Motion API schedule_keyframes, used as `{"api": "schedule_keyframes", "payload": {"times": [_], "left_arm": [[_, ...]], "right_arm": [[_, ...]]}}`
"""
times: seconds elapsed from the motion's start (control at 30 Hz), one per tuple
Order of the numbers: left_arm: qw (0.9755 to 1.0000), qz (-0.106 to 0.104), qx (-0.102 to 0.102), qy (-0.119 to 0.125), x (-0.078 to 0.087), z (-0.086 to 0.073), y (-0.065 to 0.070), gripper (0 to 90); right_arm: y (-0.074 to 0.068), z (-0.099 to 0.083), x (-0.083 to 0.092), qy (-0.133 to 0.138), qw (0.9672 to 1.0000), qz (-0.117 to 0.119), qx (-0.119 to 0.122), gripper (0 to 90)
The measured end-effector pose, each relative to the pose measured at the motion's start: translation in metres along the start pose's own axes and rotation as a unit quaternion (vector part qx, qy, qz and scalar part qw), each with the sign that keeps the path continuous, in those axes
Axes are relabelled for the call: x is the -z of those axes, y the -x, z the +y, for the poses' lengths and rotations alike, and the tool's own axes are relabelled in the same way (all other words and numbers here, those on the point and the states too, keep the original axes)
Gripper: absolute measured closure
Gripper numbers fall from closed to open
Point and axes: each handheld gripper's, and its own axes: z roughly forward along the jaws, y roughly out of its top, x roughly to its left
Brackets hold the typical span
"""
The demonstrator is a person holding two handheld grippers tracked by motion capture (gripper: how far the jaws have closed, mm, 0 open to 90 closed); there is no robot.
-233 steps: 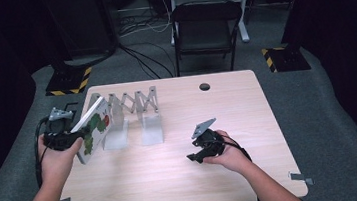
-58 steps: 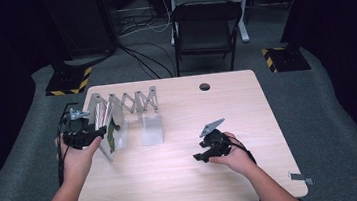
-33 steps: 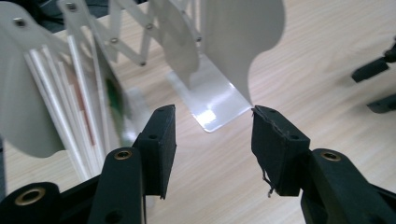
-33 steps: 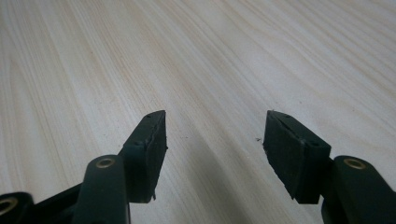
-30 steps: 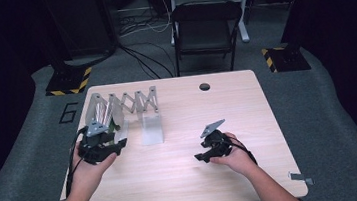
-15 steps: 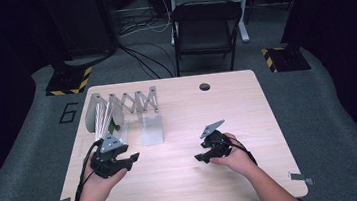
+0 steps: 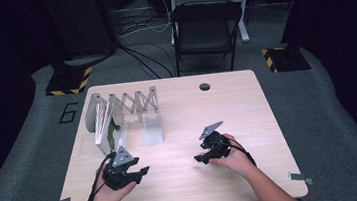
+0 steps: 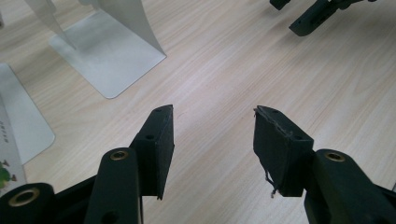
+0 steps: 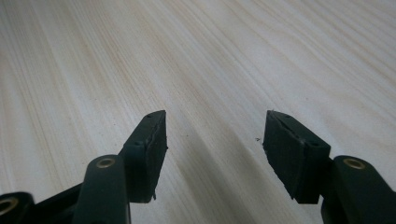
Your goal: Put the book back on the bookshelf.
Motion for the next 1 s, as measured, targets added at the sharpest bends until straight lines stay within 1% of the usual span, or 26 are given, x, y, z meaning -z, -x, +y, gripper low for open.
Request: {"api": "schedule_keyframes", "payload": {"times": [0.07,0.1,0.13,0.17,0.23,0.27,0.3,0.37,0.4,0.43,0.47,0.5,0.53,0.57,0.6,0.63,0.67,0.7,0.73,0.77,0.8,0.83,0.9,0.93,0.97,1.0], "left_arm": [[1.0000,-0.004,0.002,0.001,-0.005,-0.005,-0.001,47.9],[1.0000,-0.005,0.003,-0.003,-0.008,-0.007,-0.001,47.9],[0.9999,-0.008,0.005,-0.003,-0.010,-0.009,-0.001,47.9],[1.0000,-0.006,0.004,-0.004,-0.012,-0.010,-0.001,47.9],[0.9999,-0.008,0.003,-0.008,-0.014,-0.013,-0.001,47.8],[0.9999,-0.008,-0.001,-0.007,-0.015,-0.014,-0.001,47.8],[0.9999,-0.008,0.000,-0.008,-0.016,-0.015,-0.001,47.8],[0.9999,-0.011,0.001,-0.008,-0.018,-0.017,-0.002,47.7],[0.9999,-0.012,0.003,-0.008,-0.019,-0.018,-0.002,47.7],[0.9999,-0.011,0.005,-0.006,-0.021,-0.019,-0.003,47.7],[0.9999,-0.014,0.006,-0.008,-0.022,-0.021,-0.004,47.5],[0.9999,-0.013,0.007,-0.008,-0.024,-0.022,-0.004,47.5],[0.9999,-0.013,0.009,-0.006,-0.026,-0.022,-0.005,47.4],[0.9998,-0.014,0.010,-0.009,-0.026,-0.023,-0.006,47.2],[0.9998,-0.013,0.013,-0.008,-0.027,-0.023,-0.007,47.2],[0.9998,-0.013,0.015,-0.009,-0.028,-0.023,-0.008,47.2],[0.9997,-0.015,0.019,-0.006,-0.028,-0.024,-0.009,46.9],[0.9997,-0.014,0.017,-0.007,-0.029,-0.024,-0.010,46.8],[0.9997,-0.013,0.019,-0.006,-0.030,-0.025,-0.011,46.7],[0.9997,-0.015,0.019,-0.008,-0.032,-0.026,-0.012,46.7],[0.9996,-0.014,0.022,-0.010,-0.034,-0.027,-0.013,46.7],[0.9996,-0.012,0.023,-0.009,-0.036,-0.028,-0.013,46.7],[0.9994,-0.017,0.024,-0.016,-0.039,-0.029,-0.015,46.7],[0.9995,-0.016,0.025,-0.012,-0.041,-0.029,-0.015,46.7],[0.9994,-0.021,0.022,-0.018,-0.041,-0.028,-0.015,46.7],[0.9993,-0.023,0.026,-0.014,-0.042,-0.028,-0.015,46.7]], "right_arm": [[0.000,0.000,0.001,0.000,1.0000,-0.004,0.000,39.7],[0.000,0.000,0.001,0.002,1.0000,-0.004,-0.001,39.7],[0.001,0.000,0.001,0.003,1.0000,-0.005,-0.002,39.7],[0.001,0.000,0.001,0.004,1.0000,-0.006,-0.001,39.7],[0.001,-0.001,0.001,0.004,1.0000,-0.007,0.000,39.7],[0.000,-0.001,0.001,0.002,0.9999,-0.006,-0.010,39.7],[0.000,-0.001,0.000,0.005,0.9999,-0.006,-0.011,39.7],[0.000,-0.002,0.000,0.000,1.0000,-0.006,-0.008,39.7],[0.001,-0.002,0.000,0.000,1.0000,-0.006,-0.001,39.8],[-0.001,-0.003,0.000,0.003,0.9999,-0.006,-0.011,39.8],[0.000,-0.003,0.001,0.000,1.0000,-0.007,-0.003,39.8],[-0.001,-0.004,0.001,0.004,0.9999,-0.009,-0.007,39.9],[-0.001,-0.005,0.001,0.005,0.9999,-0.011,-0.005,40.0],[-0.001,-0.006,0.002,0.009,0.9999,-0.011,0.000,40.1],[0.000,-0.006,0.003,0.009,0.9999,-0.012,0.003,40.2],[-0.001,-0.007,0.003,0.014,0.9998,-0.013,-0.004,40.3],[-0.001,-0.008,0.004,0.014,0.9998,-0.014,-0.001,40.3],[-0.001,-0.008,0.004,0.017,0.9997,-0.016,-0.005,40.3],[-0.001,-0.009,0.004,0.017,0.9997,-0.018,-0.006,40.3],[0.000,-0.010,0.005,0.014,0.9997,-0.017,0.003,40.3],[-0.001,-0.011,0.005,0.016,0.9997,-0.019,-0.004,40.2],[0.000,-0.012,0.005,0.013,0.9997,-0.019,-0.003,40.3],[0.000,-0.013,0.005,0.009,0.9998,-0.019,-0.004,40.3],[0.000,-0.014,0.005,0.010,0.9997,-0.023,-0.004,40.2],[0.000,-0.015,0.005,0.010,0.9997,-0.022,-0.004,40.3],[0.000,-0.016,0.005,0.008,0.9997,-0.022,-0.003,40.2]]}}
